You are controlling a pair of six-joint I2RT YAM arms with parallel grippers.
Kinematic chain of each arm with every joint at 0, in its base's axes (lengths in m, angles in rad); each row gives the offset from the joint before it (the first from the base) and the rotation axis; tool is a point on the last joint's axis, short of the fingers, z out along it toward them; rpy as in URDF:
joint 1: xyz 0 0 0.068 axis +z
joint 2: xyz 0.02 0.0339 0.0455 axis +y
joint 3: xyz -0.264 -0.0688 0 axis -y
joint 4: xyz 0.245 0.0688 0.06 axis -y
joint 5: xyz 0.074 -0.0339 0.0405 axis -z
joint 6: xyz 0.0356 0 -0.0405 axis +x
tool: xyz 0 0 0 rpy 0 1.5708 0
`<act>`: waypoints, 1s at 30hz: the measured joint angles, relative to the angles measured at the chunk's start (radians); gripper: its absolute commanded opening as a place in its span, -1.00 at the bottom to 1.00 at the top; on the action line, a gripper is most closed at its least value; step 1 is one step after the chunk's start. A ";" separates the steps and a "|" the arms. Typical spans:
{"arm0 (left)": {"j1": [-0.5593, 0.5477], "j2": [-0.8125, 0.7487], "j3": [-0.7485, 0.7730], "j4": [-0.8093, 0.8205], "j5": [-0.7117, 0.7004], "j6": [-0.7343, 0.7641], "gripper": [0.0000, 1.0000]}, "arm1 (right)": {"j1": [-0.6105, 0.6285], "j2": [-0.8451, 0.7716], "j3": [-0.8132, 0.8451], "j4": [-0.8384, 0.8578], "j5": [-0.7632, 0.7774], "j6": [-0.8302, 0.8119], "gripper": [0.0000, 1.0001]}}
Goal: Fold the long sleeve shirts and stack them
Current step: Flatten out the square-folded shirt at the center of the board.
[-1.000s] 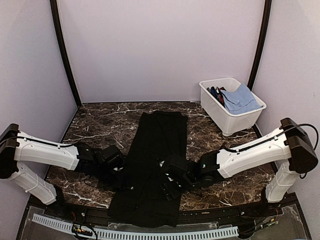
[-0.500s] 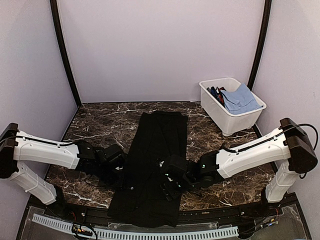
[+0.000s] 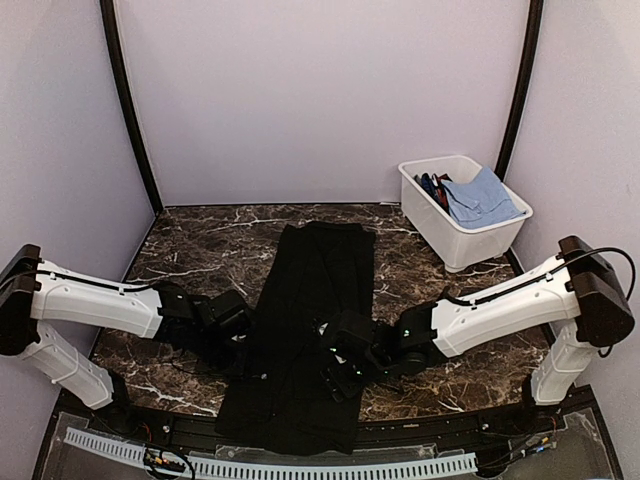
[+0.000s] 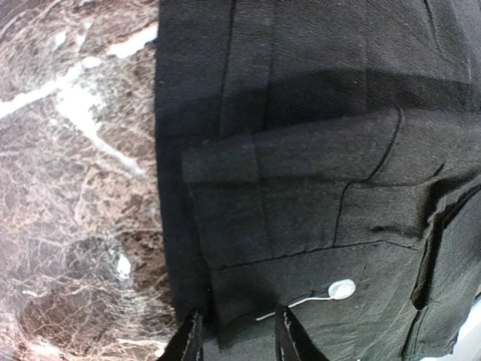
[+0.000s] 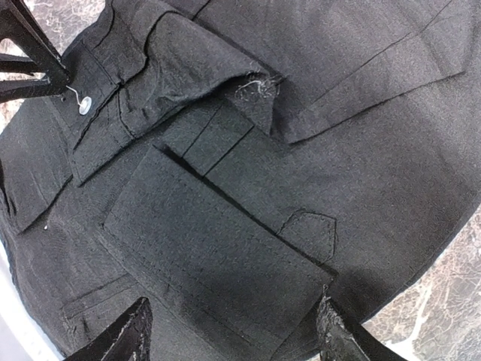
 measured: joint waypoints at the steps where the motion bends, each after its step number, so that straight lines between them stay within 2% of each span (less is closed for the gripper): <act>1: 0.000 0.000 0.000 0.003 0.004 0.000 -0.41 | 0.000 0.002 0.000 0.000 -0.002 0.000 0.43; 7: -0.005 0.002 0.000 0.012 0.025 0.000 -0.52 | 0.000 0.006 0.000 0.000 -0.008 0.000 0.45; 11: -0.007 0.006 0.000 0.014 0.031 0.001 -0.78 | 0.000 0.006 0.000 0.003 -0.009 0.000 0.53; 17: -0.010 0.006 0.000 0.013 0.031 0.000 -1.00 | 0.019 0.036 0.023 -0.001 0.002 -0.014 0.71; 30: -0.010 -0.068 0.093 -0.045 -0.072 -0.011 -1.00 | 0.084 0.177 0.146 -0.025 0.054 -0.069 0.79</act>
